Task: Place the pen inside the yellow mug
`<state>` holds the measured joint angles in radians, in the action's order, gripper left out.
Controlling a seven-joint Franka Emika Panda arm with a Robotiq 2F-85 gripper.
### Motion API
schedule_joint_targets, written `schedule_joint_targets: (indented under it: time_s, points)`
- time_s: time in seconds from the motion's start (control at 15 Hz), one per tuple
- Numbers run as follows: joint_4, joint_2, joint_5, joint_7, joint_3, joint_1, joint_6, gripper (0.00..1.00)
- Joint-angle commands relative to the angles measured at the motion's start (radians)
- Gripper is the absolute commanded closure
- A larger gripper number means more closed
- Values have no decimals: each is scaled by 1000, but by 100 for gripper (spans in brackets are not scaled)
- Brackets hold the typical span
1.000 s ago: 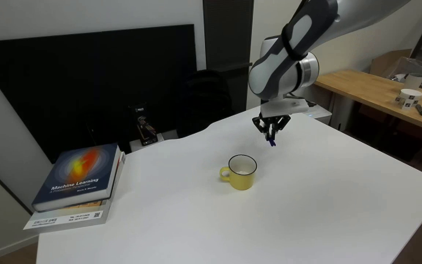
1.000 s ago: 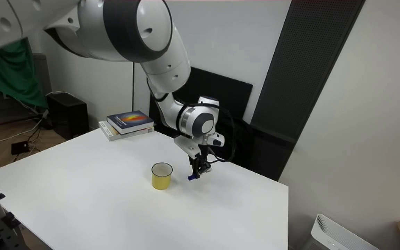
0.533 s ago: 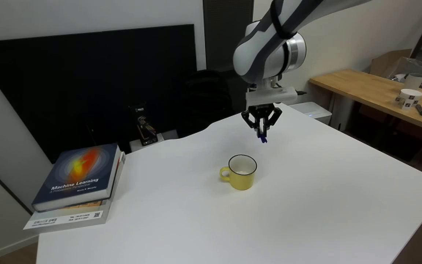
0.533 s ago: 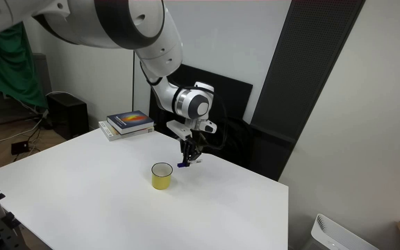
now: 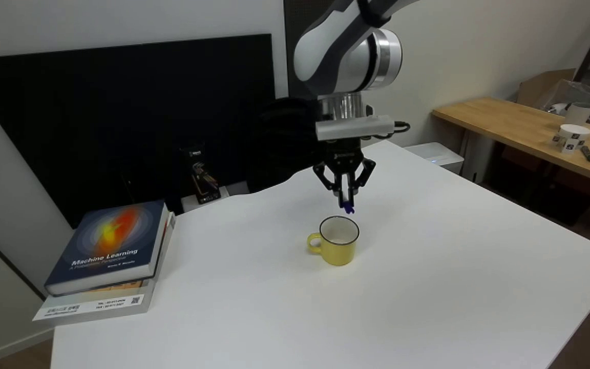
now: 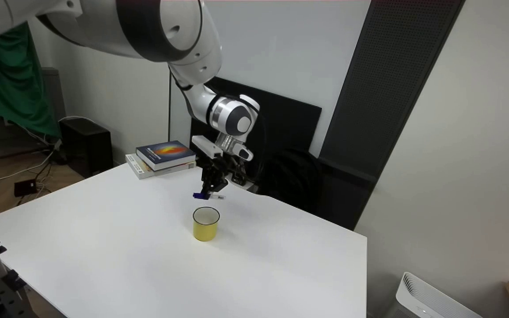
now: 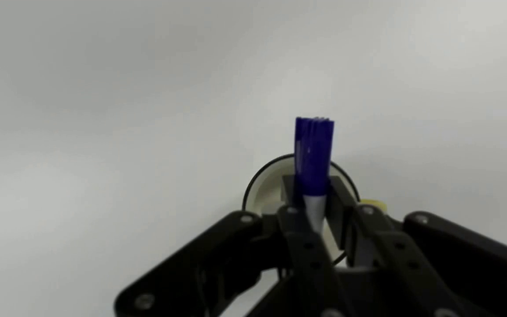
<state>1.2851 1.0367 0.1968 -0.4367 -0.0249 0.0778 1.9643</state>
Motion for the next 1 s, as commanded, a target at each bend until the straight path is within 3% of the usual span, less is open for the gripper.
schedule_joint_targets:
  time_s: [0.0,0.53,0.93]
  points:
    - [-58,21,55,-11,47,-15,-115,95]
    - [-152,114,156,-24,60,-55,-237,95]
    - [-214,183,201,-11,66,-98,-244,95]
